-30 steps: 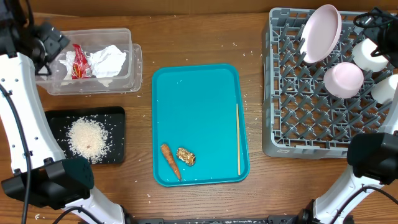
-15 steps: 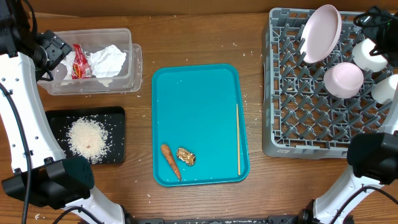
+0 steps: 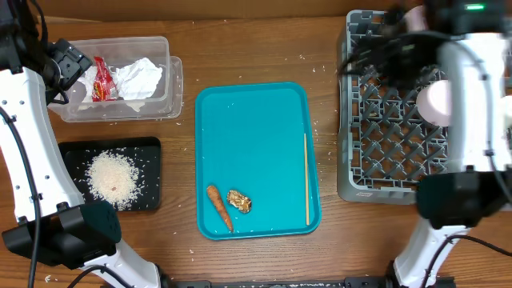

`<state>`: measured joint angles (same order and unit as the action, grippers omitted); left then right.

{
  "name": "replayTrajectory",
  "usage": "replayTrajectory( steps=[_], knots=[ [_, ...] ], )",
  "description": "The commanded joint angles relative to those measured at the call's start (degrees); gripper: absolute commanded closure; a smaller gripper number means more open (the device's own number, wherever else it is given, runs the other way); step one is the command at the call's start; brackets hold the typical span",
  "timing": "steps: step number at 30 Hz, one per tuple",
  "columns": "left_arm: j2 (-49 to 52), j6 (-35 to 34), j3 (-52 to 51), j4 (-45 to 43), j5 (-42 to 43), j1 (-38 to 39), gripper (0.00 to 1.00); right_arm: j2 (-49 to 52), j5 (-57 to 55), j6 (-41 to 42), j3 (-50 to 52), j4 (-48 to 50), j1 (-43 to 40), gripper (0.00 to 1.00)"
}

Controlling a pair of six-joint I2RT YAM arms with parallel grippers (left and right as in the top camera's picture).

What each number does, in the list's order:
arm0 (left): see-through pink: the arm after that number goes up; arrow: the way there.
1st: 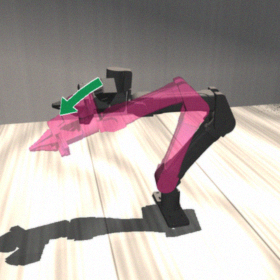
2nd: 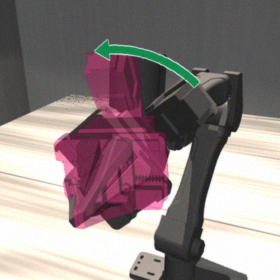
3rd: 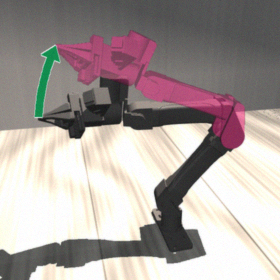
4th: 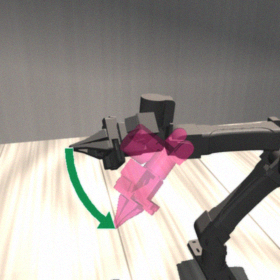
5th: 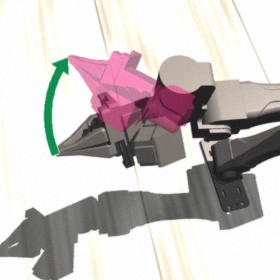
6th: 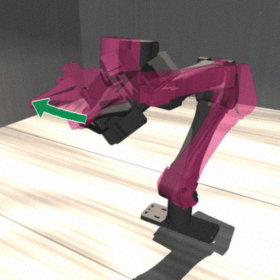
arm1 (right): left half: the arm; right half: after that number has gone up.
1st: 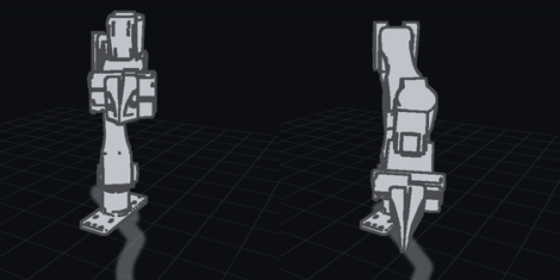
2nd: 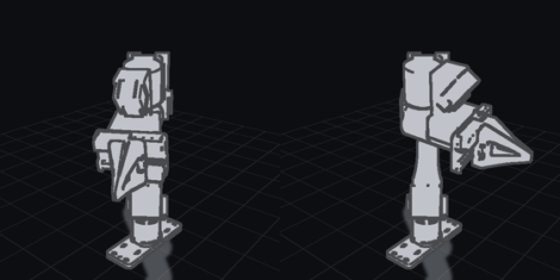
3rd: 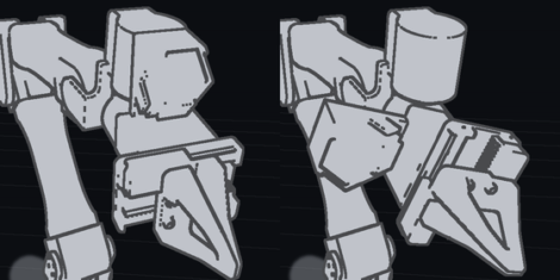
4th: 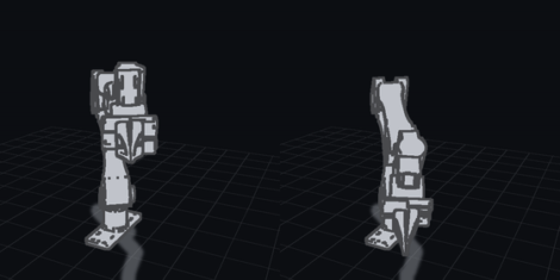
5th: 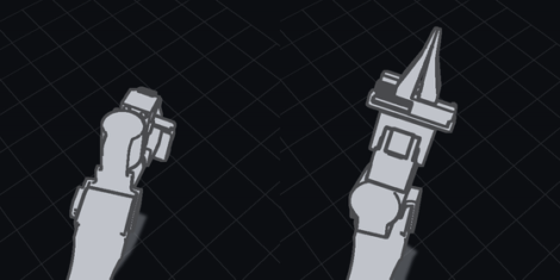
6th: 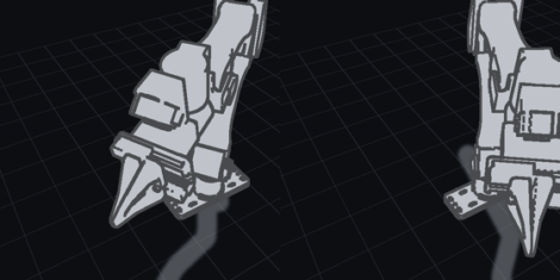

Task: Sort waste into correct bins and load items into the dishwasher
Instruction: 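Move the left gripper aside and reach the right gripper toward the tray, then lower the right gripper onto the brown food scrap and grasp it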

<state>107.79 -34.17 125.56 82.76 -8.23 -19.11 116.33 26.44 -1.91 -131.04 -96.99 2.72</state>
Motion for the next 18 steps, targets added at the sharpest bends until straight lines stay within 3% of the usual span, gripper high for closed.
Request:
replayTrajectory(
  steps=[1, 8, 18],
  knots=[
    [0.2, -0.5, 0.2, 0.1, -0.8, 0.4, 0.0, -0.7, -9.2, -2.5, 3.8, -0.1, 11.2, 0.0],
    [0.2, -0.5, 0.2, 0.1, -0.8, 0.4, 0.0, -0.7, -14.4, 2.2, 12.2, 1.8, 27.9, 0.0],
    [0.2, -0.5, 0.2, 0.1, -0.8, 0.4, 0.0, -0.6, -22.4, 3.7, 28.0, 16.8, 43.4, 0.0]
  ],
)
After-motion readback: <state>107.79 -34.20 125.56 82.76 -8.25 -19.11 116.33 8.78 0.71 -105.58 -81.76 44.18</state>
